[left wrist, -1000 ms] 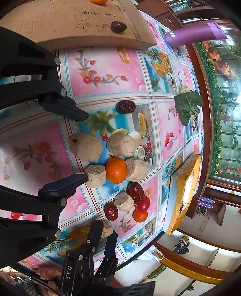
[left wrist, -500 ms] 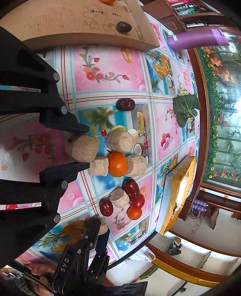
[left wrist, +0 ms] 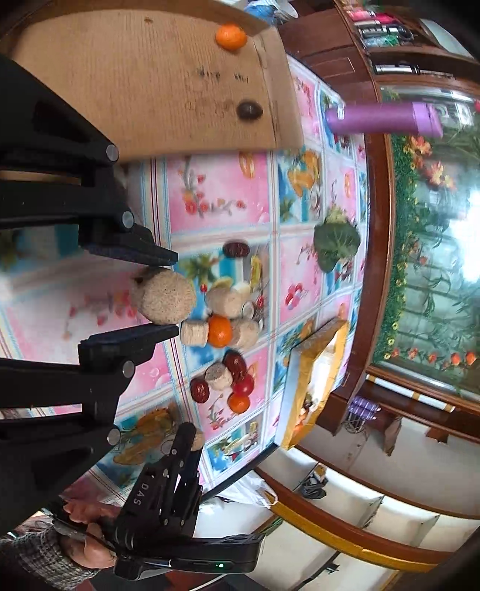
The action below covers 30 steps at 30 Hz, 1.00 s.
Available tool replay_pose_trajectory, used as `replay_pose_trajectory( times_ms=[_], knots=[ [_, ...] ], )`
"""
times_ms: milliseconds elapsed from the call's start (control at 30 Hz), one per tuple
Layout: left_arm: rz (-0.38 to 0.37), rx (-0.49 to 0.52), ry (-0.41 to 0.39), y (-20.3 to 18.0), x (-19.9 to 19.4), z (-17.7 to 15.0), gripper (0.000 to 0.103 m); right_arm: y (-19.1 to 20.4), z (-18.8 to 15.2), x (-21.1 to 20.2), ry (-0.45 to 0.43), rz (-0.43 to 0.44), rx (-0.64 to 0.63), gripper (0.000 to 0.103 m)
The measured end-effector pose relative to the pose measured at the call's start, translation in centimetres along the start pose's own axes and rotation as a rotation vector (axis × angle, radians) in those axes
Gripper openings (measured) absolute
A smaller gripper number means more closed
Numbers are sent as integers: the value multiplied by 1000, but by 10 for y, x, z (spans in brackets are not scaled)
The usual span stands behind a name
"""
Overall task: Organize fruits
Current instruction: 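Grasp a round beige cake piece with the left tool while the right grasps a beige cube, then carry both beige pieces into the cardboard tray and open both tools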
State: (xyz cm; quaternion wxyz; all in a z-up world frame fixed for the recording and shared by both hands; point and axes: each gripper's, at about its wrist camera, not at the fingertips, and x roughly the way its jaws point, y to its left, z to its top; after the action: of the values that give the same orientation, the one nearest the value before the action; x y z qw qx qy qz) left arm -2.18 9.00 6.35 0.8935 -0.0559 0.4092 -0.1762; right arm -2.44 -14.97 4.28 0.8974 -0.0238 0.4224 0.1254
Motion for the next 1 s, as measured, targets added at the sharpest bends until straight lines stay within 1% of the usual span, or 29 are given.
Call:
replay_pose_trajectory(
  times_ms=[100,200,333,467,600,667,767,900,1000],
  knots=[
    [38,-36,-23,29,-22,1,31,17,9,-11,-23,16,-26,25],
    [116,-80,-34,68,-42,2,31,43,21,-16,-35,57,-64,25],
    [204,-167,-23,129,-58,5,31,92,43,-16,-40,134,-124,25],
    [247,-258,-12,175,-59,7,31,151,63,-1,-21,215,-186,26],
    [279,-310,14,204,-50,12,31,205,82,27,8,272,-231,26],
    [297,-337,44,216,-41,14,31,228,91,42,25,298,-237,26],
    [321,-359,75,228,-29,16,31,258,101,67,47,301,-264,26],
    [325,-379,99,240,-18,16,31,277,107,96,85,280,-274,26],
    [323,-386,102,245,-15,15,31,278,108,110,105,261,-260,26]
  ],
)
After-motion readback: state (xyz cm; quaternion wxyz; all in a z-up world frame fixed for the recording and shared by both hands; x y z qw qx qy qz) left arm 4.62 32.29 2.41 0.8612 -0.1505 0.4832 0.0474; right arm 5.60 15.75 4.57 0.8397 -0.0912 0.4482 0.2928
